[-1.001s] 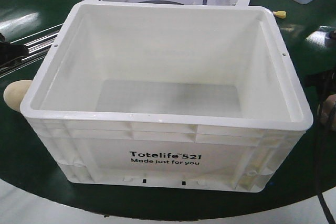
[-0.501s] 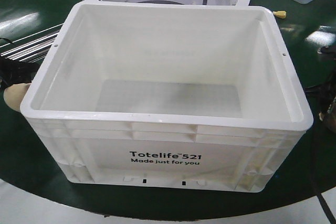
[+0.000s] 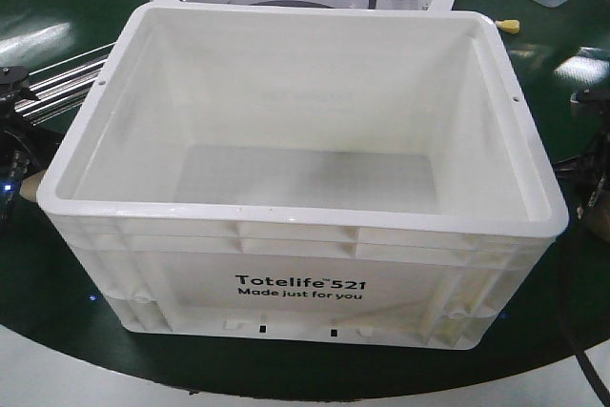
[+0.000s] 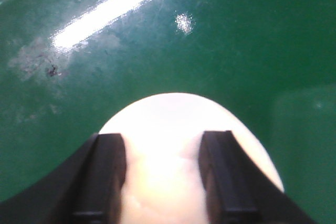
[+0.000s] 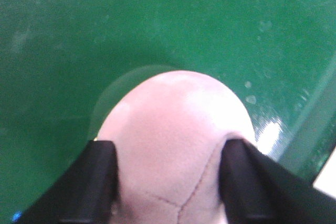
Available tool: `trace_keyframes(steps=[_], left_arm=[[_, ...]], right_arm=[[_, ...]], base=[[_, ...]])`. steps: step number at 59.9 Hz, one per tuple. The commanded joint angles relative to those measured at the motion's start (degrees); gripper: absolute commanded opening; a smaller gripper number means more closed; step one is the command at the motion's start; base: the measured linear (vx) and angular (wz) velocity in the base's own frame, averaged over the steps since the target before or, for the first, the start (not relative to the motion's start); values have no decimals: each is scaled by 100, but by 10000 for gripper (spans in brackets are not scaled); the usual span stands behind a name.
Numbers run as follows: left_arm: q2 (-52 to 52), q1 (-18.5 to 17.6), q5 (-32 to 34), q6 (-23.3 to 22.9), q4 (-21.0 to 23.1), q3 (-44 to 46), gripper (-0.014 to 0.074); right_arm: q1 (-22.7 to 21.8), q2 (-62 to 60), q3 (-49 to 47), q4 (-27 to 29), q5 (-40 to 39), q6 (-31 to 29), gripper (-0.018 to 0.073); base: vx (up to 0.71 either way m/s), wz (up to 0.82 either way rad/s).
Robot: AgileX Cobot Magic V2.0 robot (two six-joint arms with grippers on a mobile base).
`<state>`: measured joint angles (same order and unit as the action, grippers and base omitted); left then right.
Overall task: Place moving items into box and shelve
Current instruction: 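Grasp the cream ball with left gripper, pink ball with right gripper, then lift both balls over the tote and release them inside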
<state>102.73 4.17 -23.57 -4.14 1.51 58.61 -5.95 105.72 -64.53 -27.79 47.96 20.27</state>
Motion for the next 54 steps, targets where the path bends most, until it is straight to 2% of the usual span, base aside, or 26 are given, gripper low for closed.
trace_keyframes(steps=[1, 4, 10, 12, 17, 37, 44, 54], left_arm=[[-74, -9, -443, -44, 55, 23, 299], [-80, -9, -472, -44, 55, 23, 226], [-80, -9, -510, -49, 55, 23, 23], [-80, -9, -508, -44, 55, 23, -11], [-80, -9, -513, -44, 55, 23, -9], [-775, -9, -800, -50, 50, 357, -8], [-1254, -15, -880, -50, 56, 714, -8], [-1856, -23, -1332, -39, 57, 1461, -6]], right_arm=[[-41, -20, -64, -118, 80, 7, 328], [-41, 14, -64, -141, -3, 7, 263], [-41, 52, -64, -268, -202, 7, 130], [-41, 52, -71, -298, -216, 7, 78], [-41, 30, -78, -382, -210, 14, -15], [-33, -1132, -78, -413, -365, 170, -10], [-26, -1795, -78, -465, -442, 153, -8], [-26, -2752, -83, -669, -879, 133, -8]], base=[[0, 0], [0, 0], [0, 0], [0, 0], [0, 0], [0, 0], [0, 0], [0, 0]])
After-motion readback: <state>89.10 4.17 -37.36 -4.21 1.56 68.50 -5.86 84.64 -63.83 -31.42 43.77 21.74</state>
